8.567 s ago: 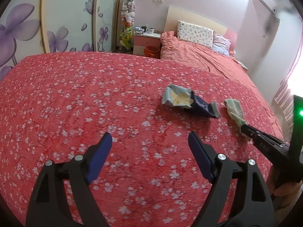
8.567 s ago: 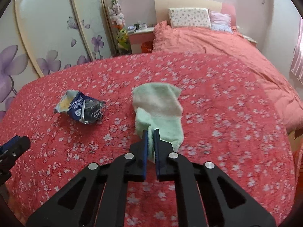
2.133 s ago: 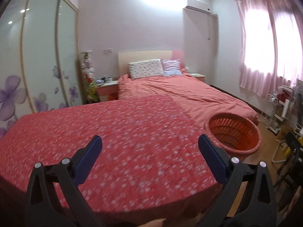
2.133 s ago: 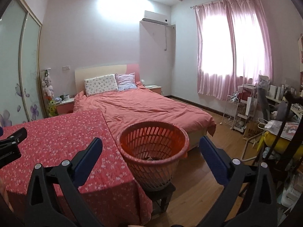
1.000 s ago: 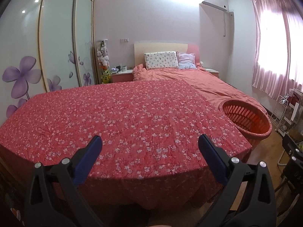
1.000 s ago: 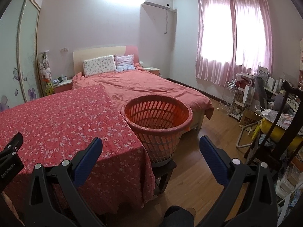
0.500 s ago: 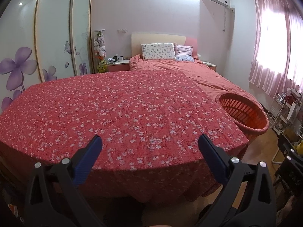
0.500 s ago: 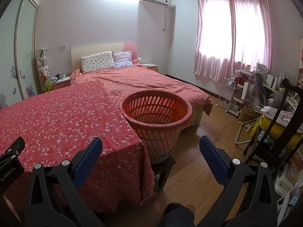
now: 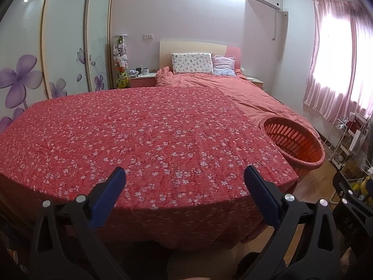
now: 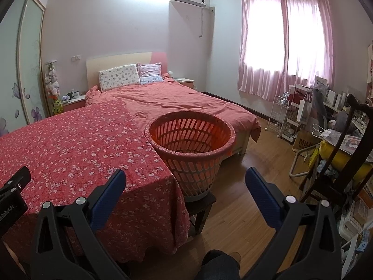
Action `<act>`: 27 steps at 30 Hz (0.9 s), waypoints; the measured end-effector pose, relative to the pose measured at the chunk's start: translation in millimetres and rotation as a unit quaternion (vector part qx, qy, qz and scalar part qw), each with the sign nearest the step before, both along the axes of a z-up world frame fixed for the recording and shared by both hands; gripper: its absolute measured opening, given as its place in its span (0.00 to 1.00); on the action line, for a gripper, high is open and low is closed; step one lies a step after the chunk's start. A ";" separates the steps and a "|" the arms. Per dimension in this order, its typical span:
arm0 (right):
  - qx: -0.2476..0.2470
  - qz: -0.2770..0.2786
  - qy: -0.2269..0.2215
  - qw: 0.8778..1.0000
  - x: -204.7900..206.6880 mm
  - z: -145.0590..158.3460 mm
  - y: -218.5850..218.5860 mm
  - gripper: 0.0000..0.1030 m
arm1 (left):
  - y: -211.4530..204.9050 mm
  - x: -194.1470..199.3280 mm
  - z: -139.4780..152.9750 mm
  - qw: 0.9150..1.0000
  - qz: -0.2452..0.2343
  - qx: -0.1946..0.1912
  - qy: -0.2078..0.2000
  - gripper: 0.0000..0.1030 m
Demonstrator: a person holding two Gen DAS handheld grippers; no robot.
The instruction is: Collect trash
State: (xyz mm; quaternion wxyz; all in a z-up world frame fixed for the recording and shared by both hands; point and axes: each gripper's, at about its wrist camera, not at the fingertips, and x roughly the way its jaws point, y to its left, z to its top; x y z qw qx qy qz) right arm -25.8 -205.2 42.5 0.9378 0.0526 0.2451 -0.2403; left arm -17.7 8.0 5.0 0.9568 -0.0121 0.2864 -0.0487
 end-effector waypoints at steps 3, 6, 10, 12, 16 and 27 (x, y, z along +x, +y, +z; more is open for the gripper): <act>0.000 0.000 0.000 1.000 0.3 -0.2 -1.0 0.98 | -3.5 -0.4 -0.1 1.000 -0.002 0.001 0.000 0.96; 0.001 -0.001 0.000 1.000 0.2 -0.9 -1.3 0.98 | -6.3 -1.1 -0.2 1.000 -0.004 0.003 0.000 0.96; 0.003 -0.001 0.000 1.000 0.1 -1.6 -2.2 0.98 | -7.3 -1.7 0.1 1.000 -0.005 0.006 0.000 0.96; 0.003 -0.001 0.000 1.000 0.1 -1.6 -2.4 0.98 | -7.1 -1.8 -0.5 1.000 -0.004 0.007 0.001 0.96; 0.003 -0.001 -0.001 1.000 0.0 -1.3 -2.5 0.98 | -6.1 -0.9 -1.4 1.000 -0.003 0.008 0.003 0.96; 0.005 -0.003 0.000 1.000 0.1 -2.2 -3.6 0.98 | -7.4 0.1 -2.3 1.000 -0.005 0.010 0.005 0.96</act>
